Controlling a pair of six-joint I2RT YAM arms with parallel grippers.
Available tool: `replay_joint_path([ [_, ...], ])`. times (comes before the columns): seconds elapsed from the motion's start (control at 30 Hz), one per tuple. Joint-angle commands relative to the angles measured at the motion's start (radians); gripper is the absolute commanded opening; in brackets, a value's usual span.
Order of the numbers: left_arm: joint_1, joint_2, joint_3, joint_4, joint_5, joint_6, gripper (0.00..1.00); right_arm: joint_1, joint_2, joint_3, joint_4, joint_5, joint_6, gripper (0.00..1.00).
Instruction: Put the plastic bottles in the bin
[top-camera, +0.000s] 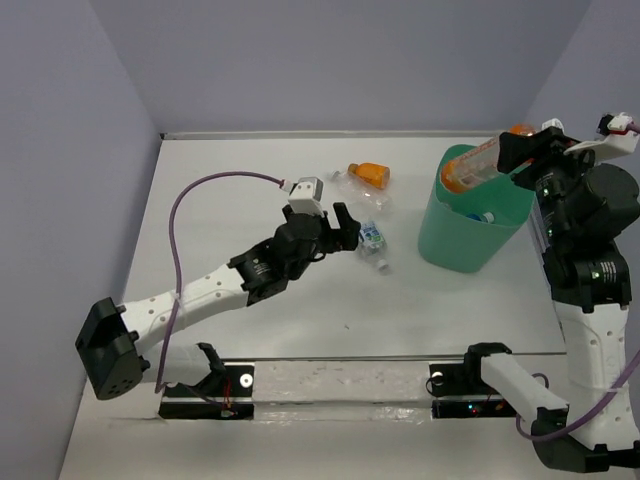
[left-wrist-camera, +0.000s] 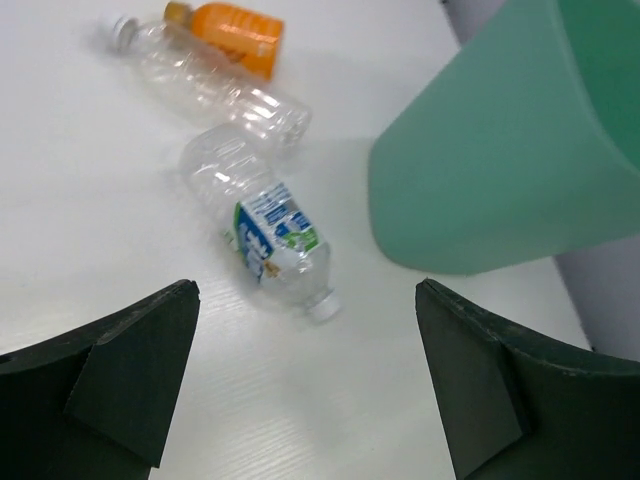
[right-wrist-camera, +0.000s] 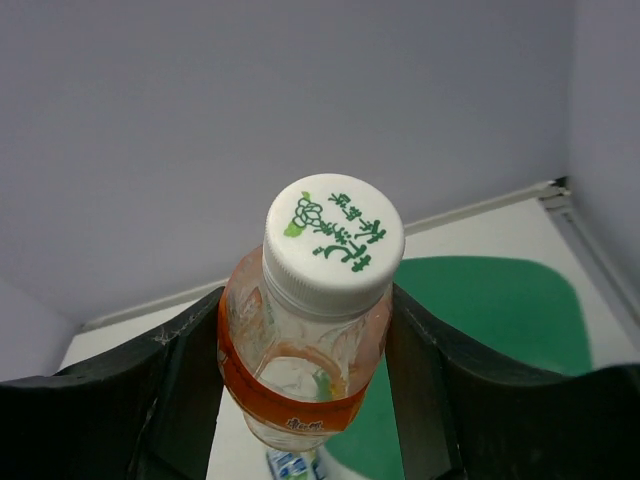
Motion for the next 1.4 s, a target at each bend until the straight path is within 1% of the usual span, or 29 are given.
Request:
replay_joint_path([
  [0.0, 0.024, 0.103, 0.022, -0.083, -0.073, -0.103, 0.99, 0.003, 0.041, 0.048, -0.052, 0.363, -0.151, 0.14],
  [0.1, 0.027, 0.187, 0.058, -0.080, -0.080, -0.115, 0.99, 0.003, 0.088, 0.042, -0.051, 0.451, -0.192, 0.14],
  [0.13, 0.033, 0.207, 0.065, -0.068, -0.070, -0.115, 0.99, 0.003, 0.104, 0.032, -0.051, 0.457, -0.197, 0.14],
  [0.33, 0.056, 0.373, 0.119, -0.027, -0.048, -0.124, 0.99, -0.006, 0.194, -0.018, -0.025, 0.390, -0.174, 0.16],
  [0.4, 0.065, 0.425, 0.137, -0.010, -0.033, -0.127, 0.99, -0.006, 0.214, -0.019, -0.018, 0.365, -0.171, 0.23],
  [0.43, 0.067, 0.440, 0.143, 0.010, -0.024, -0.132, 0.99, -0.006, 0.222, -0.019, -0.018, 0.356, -0.173, 0.41],
  [0.47, 0.073, 0.457, 0.150, 0.015, -0.016, -0.135, 0.99, -0.006, 0.223, -0.016, -0.020, 0.348, -0.174, 0.54],
  [0.5, 0.074, 0.488, 0.169, 0.019, -0.010, -0.137, 0.99, -0.006, 0.225, -0.013, -0.022, 0.334, -0.179, 0.64],
  [0.53, 0.074, 0.502, 0.177, 0.031, -0.007, -0.141, 0.99, -0.006, 0.216, -0.012, -0.028, 0.330, -0.179, 0.78],
  [0.6, 0.081, 0.542, 0.202, 0.048, 0.007, -0.149, 0.99, -0.006, 0.196, -0.005, -0.035, 0.296, -0.182, 0.89],
  [0.7, 0.088, 0.592, 0.234, 0.078, 0.018, -0.157, 0.99, -0.006, 0.185, 0.004, -0.061, 0.209, -0.177, 0.93],
  [0.77, 0.093, 0.618, 0.257, 0.082, 0.031, -0.160, 0.99, -0.006, 0.181, 0.002, -0.084, 0.163, -0.174, 0.94],
  [0.8, 0.094, 0.649, 0.287, 0.081, 0.031, -0.158, 0.99, -0.006, 0.176, -0.004, -0.089, 0.115, -0.170, 0.94],
  [0.87, 0.099, 0.687, 0.338, 0.070, 0.025, -0.151, 0.99, -0.006, 0.171, -0.013, -0.095, 0.043, -0.162, 0.95],
  [1.07, 0.102, 0.796, 0.472, -0.011, -0.004, -0.132, 0.99, 0.014, 0.148, -0.024, -0.092, -0.078, -0.153, 0.95],
  [1.1, 0.102, 0.819, 0.482, -0.016, -0.007, -0.129, 0.99, 0.028, 0.148, -0.024, -0.092, -0.124, -0.153, 0.95],
  [1.23, 0.102, 0.862, 0.525, -0.068, -0.043, -0.120, 0.99, 0.080, 0.167, -0.015, -0.097, -0.199, -0.163, 0.95],
  [1.3, 0.102, 0.875, 0.529, -0.088, -0.076, -0.112, 0.98, 0.133, 0.191, 0.005, -0.121, -0.222, -0.183, 0.95],
  [1.33, 0.102, 0.876, 0.526, -0.093, -0.085, -0.108, 0.96, 0.163, 0.203, 0.016, -0.130, -0.215, -0.194, 0.96],
  [1.37, 0.104, 0.876, 0.512, -0.099, -0.096, -0.108, 0.91, 0.221, 0.226, 0.025, -0.138, -0.201, -0.202, 0.96],
])
